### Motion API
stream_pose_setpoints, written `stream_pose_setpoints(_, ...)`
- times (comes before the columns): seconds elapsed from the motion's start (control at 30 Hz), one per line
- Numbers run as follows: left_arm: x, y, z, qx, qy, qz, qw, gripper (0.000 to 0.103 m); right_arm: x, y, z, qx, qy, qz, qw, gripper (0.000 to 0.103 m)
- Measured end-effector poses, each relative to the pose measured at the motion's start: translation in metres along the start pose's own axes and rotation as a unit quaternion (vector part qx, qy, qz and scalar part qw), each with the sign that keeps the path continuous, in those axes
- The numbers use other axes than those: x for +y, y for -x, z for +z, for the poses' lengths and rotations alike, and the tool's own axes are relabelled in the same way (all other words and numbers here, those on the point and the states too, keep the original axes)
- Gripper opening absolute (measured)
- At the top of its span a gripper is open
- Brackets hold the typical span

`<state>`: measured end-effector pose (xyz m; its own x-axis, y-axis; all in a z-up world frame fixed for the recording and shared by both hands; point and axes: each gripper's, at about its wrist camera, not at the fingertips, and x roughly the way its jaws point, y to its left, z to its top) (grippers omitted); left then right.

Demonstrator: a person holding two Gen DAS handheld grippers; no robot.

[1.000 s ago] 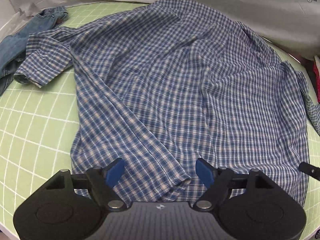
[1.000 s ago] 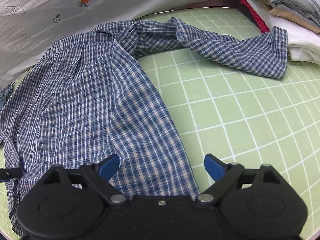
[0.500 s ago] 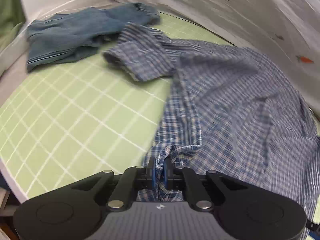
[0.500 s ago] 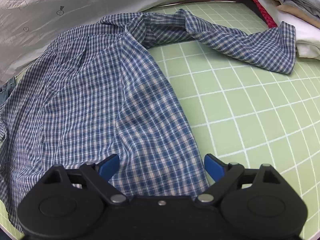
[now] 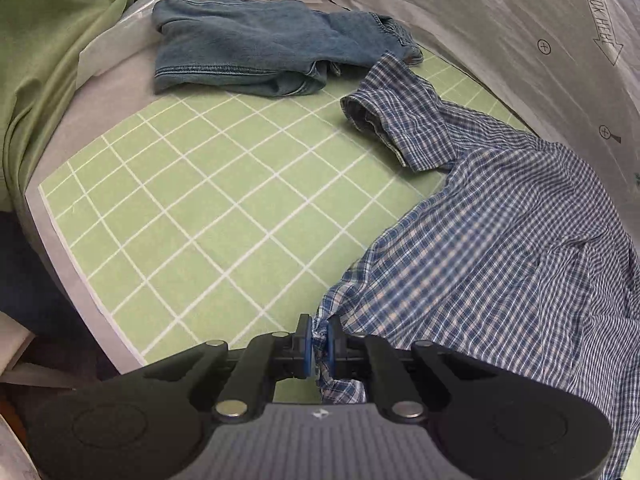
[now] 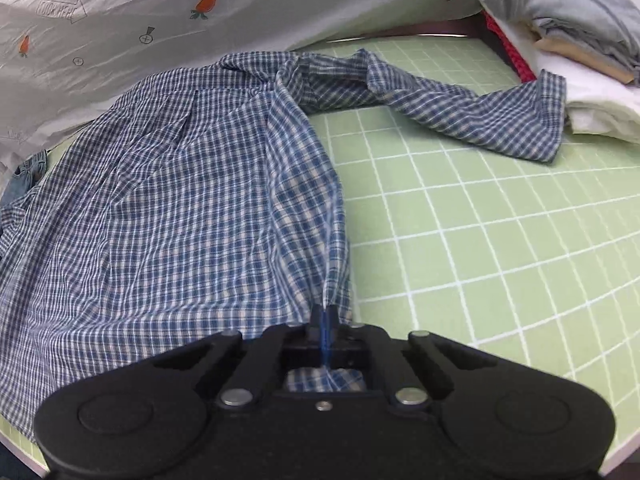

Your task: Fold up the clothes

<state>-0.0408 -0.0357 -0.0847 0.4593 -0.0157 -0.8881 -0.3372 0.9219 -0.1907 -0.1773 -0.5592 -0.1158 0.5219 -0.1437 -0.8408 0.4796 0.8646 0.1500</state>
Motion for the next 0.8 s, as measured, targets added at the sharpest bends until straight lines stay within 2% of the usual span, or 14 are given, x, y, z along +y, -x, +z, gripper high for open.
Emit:
stream_pose_setpoints(0.13,0.01,0.007,-0.012,0.011,0.008,0.007,0.9999,0.008,-0.022,0.018,-0.012,0.006,-0.015,-0.026,1.0,0.0)
stream_pose_setpoints(0.33,0.01,-0.002,-0.032,0.044,0.011,0.023,0.9987,0.009,-0.04,0.02,-0.03,0.026,-0.04,-0.035,0.998,0.0)
stream_pose_setpoints(0.43,0.001,-0.003,-0.035,0.049,-0.01,0.041,0.9979,0.016,-0.042,0.019,-0.032,0.03,-0.049,-0.042,0.997,0.001)
stream_pose_setpoints(0.47,-0.004,0.0,-0.035,0.043,-0.019,0.046,0.9978,0.026,-0.042,0.018,-0.032,0.031,-0.052,-0.042,0.997,0.002)
stream_pose_setpoints(0.5,-0.009,0.003,-0.034,0.035,-0.028,0.051,0.9977,0.031,-0.041,0.017,-0.031,0.032,-0.054,-0.042,0.997,0.004)
stream_pose_setpoints(0.53,-0.014,0.006,-0.033,0.027,-0.037,0.055,0.9974,0.046,-0.04,0.018,-0.03,0.029,-0.053,-0.042,0.997,0.011)
stream_pose_setpoints(0.57,-0.019,0.009,-0.032,0.019,-0.046,0.06,0.997,0.066,-0.039,0.018,-0.029,0.026,-0.053,-0.042,0.997,0.017)
stream_pose_setpoints(0.63,-0.037,0.008,-0.032,0.016,-0.063,0.05,0.9966,0.088,-0.038,0.02,-0.027,0.014,-0.049,-0.041,0.998,0.056)
stream_pose_setpoints(0.77,-0.074,0.006,-0.034,0.011,-0.098,0.029,0.9947,0.094,-0.037,0.02,-0.018,-0.016,-0.039,-0.033,0.999,0.09)
stream_pose_setpoints(0.8,-0.083,0.006,-0.034,0.01,-0.107,0.023,0.994,0.095,-0.037,0.018,-0.015,-0.025,-0.038,-0.028,0.999,0.103)
